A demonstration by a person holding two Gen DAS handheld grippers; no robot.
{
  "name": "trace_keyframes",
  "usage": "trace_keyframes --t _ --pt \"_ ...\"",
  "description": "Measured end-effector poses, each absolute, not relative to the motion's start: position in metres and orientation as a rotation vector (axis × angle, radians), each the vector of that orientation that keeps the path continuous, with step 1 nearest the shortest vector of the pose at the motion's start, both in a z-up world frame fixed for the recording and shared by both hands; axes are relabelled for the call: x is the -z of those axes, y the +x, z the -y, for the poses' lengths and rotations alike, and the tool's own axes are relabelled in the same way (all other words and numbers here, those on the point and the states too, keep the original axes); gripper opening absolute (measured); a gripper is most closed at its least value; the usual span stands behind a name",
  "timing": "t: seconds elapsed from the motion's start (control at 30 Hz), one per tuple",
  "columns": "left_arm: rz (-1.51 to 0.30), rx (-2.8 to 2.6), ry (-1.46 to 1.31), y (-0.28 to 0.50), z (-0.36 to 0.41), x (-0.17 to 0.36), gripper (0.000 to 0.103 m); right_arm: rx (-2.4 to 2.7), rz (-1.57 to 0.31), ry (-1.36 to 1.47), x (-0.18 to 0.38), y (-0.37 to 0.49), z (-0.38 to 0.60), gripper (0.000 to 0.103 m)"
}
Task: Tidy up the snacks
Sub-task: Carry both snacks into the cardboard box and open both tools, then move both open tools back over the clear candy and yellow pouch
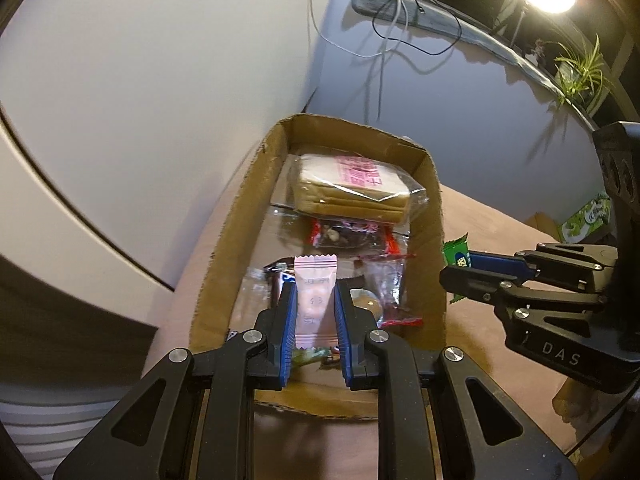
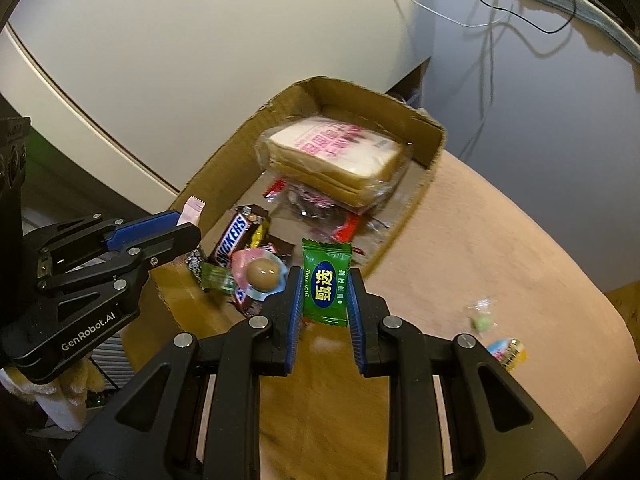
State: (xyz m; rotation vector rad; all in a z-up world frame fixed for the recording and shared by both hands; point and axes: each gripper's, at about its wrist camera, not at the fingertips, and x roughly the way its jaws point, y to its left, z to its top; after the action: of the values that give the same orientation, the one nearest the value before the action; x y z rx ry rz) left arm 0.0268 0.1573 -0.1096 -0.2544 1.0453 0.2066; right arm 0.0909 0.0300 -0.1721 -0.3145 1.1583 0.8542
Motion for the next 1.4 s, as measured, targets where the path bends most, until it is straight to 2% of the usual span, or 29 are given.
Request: trace_keyframes --t 0.6,0.67,0.73,0.8,0.9,0.93,0.97,1.1,1.4 --pt "-1.052 -0.234 -0.285 0.024 -0.171 0.114 0.019 -0.886 -1.182 -0.343 0.178 0.089 -0.058 0.023" --pt "-1.055 -0.241 -0.280 0.024 -0.171 0.114 0.028 -0.884 -1.182 -0.349 0.178 0.089 -0.059 0.030" --pt "-1.053 -0.250 -0.276 0.024 -0.172 0.114 0.033 -0.879 -1.174 -0.348 0.178 0.090 -0.059 0.044" --pt "-1.053 -0.255 -0.276 0.024 -0.172 0.114 0.036 -0.878 -1.168 -0.347 0.178 0.090 -0.058 0.049" --pt "-1.049 -0.261 -0.269 0.024 -0.172 0.114 0.049 -0.874 -1.163 -0.357 0.178 0.091 -0.058 0.058" --pt "-1.047 -0.263 -0.266 0.025 -0.172 0.114 0.056 -0.875 -1.161 -0.360 0.179 0.091 -0.058 0.059" --pt "-1.044 -0.267 -0.262 0.025 -0.172 0.113 0.058 -0.874 -1.161 -0.362 0.179 0.091 -0.058 0.060" --pt "-1.042 -0.275 -0.249 0.027 -0.172 0.113 0.061 -0.860 -1.155 -0.366 0.179 0.093 -0.053 0.071" --pt "-1.044 -0.269 -0.231 0.031 -0.163 0.109 0.062 -0.822 -1.162 -0.358 0.181 0.101 -0.036 0.071"
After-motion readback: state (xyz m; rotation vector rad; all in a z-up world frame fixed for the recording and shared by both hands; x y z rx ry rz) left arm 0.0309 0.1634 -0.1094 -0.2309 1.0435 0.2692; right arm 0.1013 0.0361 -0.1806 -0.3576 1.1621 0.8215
